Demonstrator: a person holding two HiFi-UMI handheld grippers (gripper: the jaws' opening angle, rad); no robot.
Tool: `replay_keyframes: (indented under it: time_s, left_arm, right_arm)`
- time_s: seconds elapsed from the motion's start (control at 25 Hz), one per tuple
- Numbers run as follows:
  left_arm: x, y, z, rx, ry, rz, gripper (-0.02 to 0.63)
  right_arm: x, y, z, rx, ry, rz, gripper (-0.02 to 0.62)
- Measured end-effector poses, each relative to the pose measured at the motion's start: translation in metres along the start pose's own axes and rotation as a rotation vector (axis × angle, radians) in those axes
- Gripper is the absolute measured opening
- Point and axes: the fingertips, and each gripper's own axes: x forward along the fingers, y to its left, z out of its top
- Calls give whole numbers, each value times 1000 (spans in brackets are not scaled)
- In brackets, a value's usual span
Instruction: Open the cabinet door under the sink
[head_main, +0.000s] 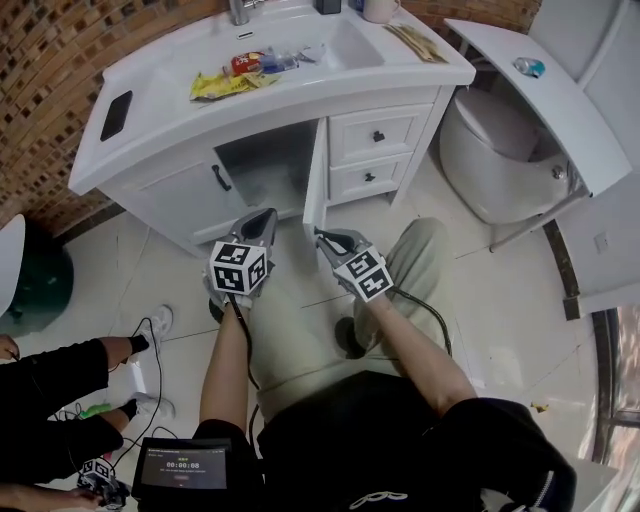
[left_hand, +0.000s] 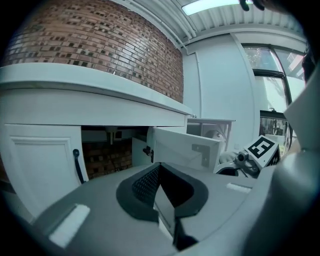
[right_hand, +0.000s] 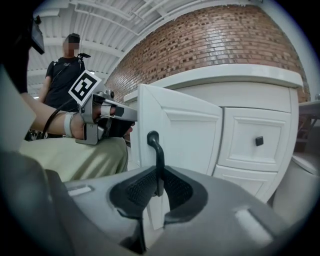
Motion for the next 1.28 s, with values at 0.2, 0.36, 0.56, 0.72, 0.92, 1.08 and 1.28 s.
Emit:
replay_keyframes:
  time_s: [0.2, 0.36, 0.56, 0.72, 0.92, 1.08, 1.28]
  left_arm:
    - [9, -10, 0, -5, -2, -20, 15]
    - [19, -19, 0, -5, 3, -36, 15]
    - [27, -28, 1, -6, 9, -48, 15]
    - [29, -34, 2, -3, 13, -55, 15]
    - [28, -34, 0, 1, 33, -54, 15]
    - [25, -41, 1, -3, 45, -73, 15]
    - [12, -51, 1, -23, 45, -78, 15]
  right_arm:
    - [-31, -34, -15, 40, -11, -72, 24]
    - [-48, -61, -23, 92, -26, -143, 20]
    - [-61, -84, -29, 126, -31, -211, 12]
    - [-63, -86, -29, 118, -23, -220, 12]
    - [-60, -85, -29, 152, -35, -214, 12]
    - [-70, -84, -33, 203, -14, -244, 28]
    - [-89, -70, -30, 242, -46, -251, 35]
